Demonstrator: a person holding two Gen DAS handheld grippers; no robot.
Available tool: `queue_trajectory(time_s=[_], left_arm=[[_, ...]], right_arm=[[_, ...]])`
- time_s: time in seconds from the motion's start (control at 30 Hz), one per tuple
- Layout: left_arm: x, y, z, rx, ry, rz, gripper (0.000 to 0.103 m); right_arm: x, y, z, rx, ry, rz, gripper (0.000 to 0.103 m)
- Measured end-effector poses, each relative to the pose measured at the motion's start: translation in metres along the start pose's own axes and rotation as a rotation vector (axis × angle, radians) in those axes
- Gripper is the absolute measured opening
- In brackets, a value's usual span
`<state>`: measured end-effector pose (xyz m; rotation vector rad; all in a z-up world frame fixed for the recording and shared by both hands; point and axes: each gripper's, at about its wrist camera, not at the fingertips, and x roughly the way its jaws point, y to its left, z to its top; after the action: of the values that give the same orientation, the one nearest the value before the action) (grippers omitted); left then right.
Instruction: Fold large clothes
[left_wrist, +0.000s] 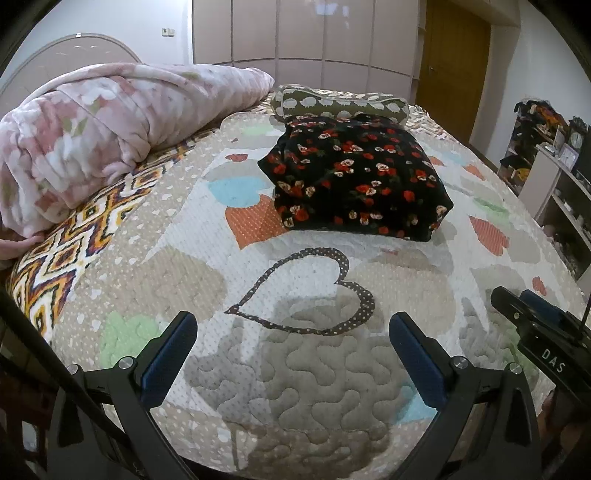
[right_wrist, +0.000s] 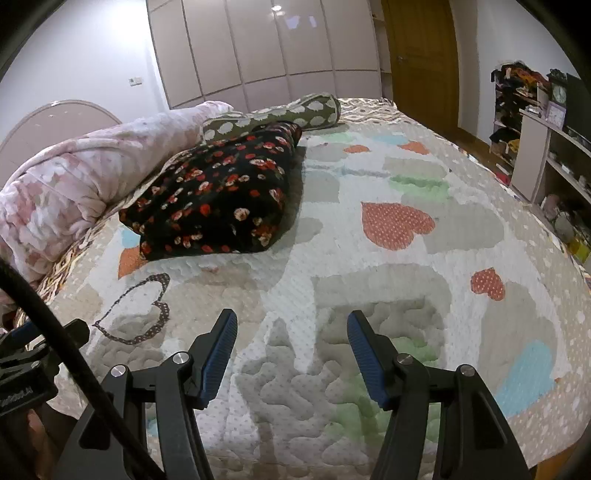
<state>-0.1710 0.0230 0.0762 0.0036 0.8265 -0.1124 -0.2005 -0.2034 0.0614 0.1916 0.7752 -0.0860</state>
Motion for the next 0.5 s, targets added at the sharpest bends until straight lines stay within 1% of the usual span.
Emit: queue_trajectory(time_s=[0.5], left_arm=[[0.0076,0.0026,-0.0034,0.000,0.032,-0.007,0.103]], right_arm=[[0.0080,0.0095,-0.0039,-0.040,0.033,-0.023,0.068]])
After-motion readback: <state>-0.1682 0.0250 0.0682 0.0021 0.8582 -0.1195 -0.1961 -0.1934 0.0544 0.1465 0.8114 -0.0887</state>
